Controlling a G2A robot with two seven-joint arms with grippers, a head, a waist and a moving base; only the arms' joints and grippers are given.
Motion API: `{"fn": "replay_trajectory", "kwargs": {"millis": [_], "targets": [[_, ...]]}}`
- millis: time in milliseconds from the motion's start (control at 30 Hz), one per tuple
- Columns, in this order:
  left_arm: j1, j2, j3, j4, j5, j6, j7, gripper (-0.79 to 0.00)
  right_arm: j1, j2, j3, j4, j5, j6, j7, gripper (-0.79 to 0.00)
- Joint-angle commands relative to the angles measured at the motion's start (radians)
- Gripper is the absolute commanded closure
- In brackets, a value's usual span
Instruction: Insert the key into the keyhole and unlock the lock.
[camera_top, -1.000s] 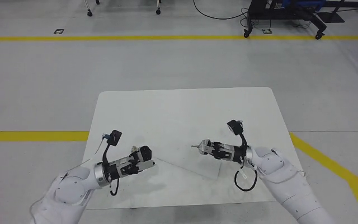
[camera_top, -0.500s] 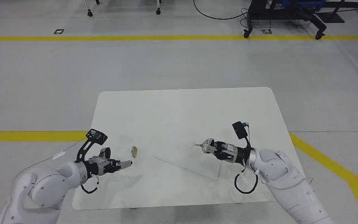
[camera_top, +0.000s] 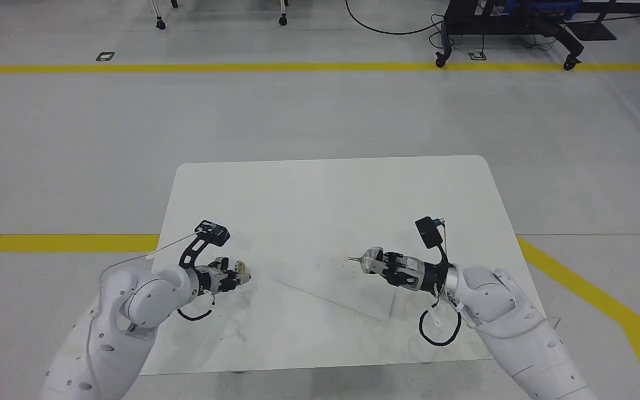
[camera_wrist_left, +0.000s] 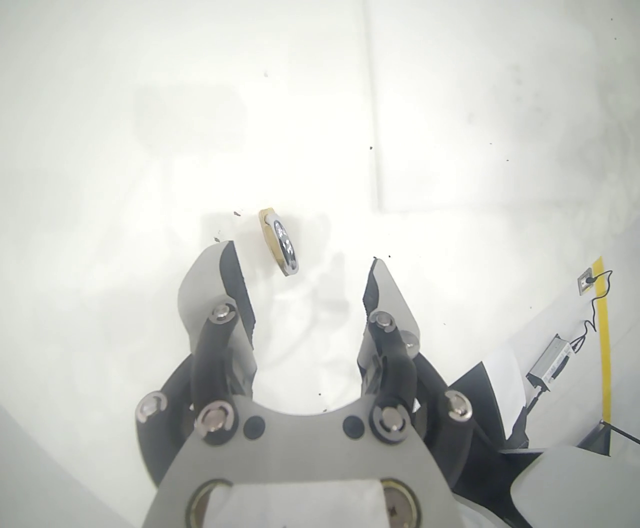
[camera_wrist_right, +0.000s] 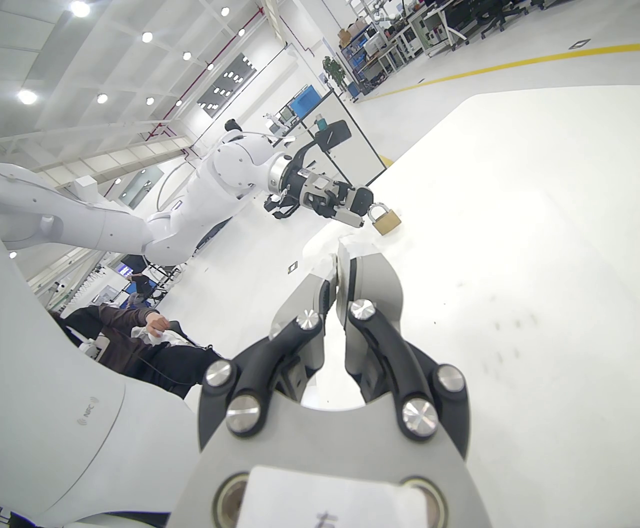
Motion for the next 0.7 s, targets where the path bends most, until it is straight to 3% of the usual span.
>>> {"fn": "replay_trajectory", "kwargs": {"millis": [0, 500, 633, 667], "targets": [[-0.007, -0.001, 0.009, 0.009, 0.008, 0.002, 0.003, -0.416, 0.000, 0.000, 0.000, 0.000, 0.000, 0.000, 0.000, 0.000], [-0.043, -0.003, 0.038, 0.069, 0.051, -0.017, 0.039, -0.308, 0.000, 0.000, 0.000, 0.000, 0.000, 0.000, 0.000, 0.000], [-0.056, -0.006, 0.050, 0.081, 0.051, -0.022, 0.055, -0.172, 0.000, 0.000, 0.000, 0.000, 0.000, 0.000, 0.000, 0.000], [-0.057, -0.006, 0.052, 0.082, 0.056, -0.023, 0.062, -0.077, 0.000, 0.000, 0.000, 0.000, 0.000, 0.000, 0.000, 0.000]]}}
